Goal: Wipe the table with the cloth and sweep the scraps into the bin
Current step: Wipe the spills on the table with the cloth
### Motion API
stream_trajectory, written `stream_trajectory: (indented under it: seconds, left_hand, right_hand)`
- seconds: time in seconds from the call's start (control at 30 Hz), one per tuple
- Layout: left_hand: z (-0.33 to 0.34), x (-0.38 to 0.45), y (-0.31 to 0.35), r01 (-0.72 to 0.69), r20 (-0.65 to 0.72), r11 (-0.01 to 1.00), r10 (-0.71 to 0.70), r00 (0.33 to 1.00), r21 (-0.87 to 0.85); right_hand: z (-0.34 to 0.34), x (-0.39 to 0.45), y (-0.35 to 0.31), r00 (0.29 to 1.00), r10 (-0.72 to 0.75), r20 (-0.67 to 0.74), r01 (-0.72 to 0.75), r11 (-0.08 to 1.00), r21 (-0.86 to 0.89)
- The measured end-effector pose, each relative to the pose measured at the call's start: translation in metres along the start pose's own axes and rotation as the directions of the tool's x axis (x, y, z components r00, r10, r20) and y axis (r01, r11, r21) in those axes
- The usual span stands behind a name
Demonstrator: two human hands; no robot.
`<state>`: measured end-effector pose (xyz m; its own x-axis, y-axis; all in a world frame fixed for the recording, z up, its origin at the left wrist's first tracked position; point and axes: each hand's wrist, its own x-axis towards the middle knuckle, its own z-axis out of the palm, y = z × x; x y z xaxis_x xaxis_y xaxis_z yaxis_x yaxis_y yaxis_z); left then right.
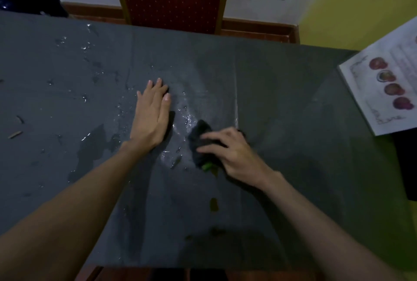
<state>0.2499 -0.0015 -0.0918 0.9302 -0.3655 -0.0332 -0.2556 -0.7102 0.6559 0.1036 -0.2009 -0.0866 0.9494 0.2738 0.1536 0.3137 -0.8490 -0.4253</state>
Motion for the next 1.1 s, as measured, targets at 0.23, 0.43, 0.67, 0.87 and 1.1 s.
stream_trajectory:
  seconds: [0.23,0.43,0.67,0.87,1.1]
  left_hand:
    - [-0.017,-0.111,-0.025,-0.102,0.049,0.923,0.090,0.995,0.371]
    - [-0.023,-0.149,-0.054,-0.027,0.012,0.885,0.024,1.000,0.466]
    - [-0.025,-0.151,-0.056,-0.040,0.021,0.898,0.034,0.999,0.438]
    - [-0.023,-0.151,-0.061,-0.054,0.044,0.904,0.039,0.998,0.423]
    - [-0.021,-0.149,-0.068,-0.053,0.024,0.920,0.048,0.999,0.388]
  right_hand:
    - [-0.028,-0.008,0.052,0.449,0.765,-0.463,-0.843,0.534,0.064]
    - [0.030,0.029,-0.045,0.796,0.541,-0.269,-0.564,0.826,-0.008]
    - [0.037,-0.062,-0.106,0.988,0.151,-0.041,-0.152,0.988,-0.006]
    - [0.007,-0.052,-0.049,0.317,0.820,-0.476,-0.905,0.411,0.106]
    - [0.056,-0.009,-0.123,0.775,0.581,-0.247,-0.600,0.800,-0.003]
